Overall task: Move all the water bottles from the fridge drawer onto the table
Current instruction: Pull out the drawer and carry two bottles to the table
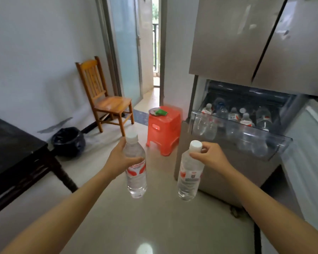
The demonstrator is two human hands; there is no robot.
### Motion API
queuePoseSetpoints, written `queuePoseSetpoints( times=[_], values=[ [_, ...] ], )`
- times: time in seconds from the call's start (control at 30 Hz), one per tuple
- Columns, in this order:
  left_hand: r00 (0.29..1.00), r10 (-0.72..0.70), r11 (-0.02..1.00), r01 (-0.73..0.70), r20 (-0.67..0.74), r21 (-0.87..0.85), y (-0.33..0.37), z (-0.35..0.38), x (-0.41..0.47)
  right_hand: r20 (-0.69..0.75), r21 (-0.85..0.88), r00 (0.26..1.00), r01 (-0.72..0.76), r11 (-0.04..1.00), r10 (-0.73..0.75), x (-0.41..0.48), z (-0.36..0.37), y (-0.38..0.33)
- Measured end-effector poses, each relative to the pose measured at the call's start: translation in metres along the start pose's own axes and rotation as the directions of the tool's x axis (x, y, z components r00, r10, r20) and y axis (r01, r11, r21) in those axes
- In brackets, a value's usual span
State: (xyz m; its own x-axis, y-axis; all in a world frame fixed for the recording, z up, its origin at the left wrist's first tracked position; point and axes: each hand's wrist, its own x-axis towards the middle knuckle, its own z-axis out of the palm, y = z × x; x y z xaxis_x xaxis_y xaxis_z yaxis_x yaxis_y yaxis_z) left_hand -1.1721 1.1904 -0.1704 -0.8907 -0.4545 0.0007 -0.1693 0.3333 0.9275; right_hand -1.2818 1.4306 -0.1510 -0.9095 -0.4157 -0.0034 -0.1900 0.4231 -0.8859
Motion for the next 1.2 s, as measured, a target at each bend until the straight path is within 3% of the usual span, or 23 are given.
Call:
queuePoseSetpoints(
  times=[0.3,0.67,0.93,1.2],
  values=[
    [0.964,-0.065,0.997,0.052,-0.257,-0.057,-0.063,-0.154,-0.080,0.191,-0.001,0.972,0.139,0.990,-0.136,-0.013,0.156,-0.079],
    [0.899,-0.157,0.988,0.142,-0.409,-0.065,-0.175,-0.377,-0.155,0.198,0.134,0.971,0.109,0.985,-0.135,-0.057,0.379,-0.179],
    [0.829,-0.252,0.968,0.217,-0.499,-0.128,-0.245,-0.487,-0.150,0.300,0.026,0.945,0.131,0.991,-0.133,-0.043,0.513,-0.228],
    [0.740,-0.277,0.961,0.229,-0.613,-0.159,-0.294,-0.582,-0.113,0.411,-0.056,0.882,0.278,0.959,-0.232,0.015,0.657,-0.271]
  ],
)
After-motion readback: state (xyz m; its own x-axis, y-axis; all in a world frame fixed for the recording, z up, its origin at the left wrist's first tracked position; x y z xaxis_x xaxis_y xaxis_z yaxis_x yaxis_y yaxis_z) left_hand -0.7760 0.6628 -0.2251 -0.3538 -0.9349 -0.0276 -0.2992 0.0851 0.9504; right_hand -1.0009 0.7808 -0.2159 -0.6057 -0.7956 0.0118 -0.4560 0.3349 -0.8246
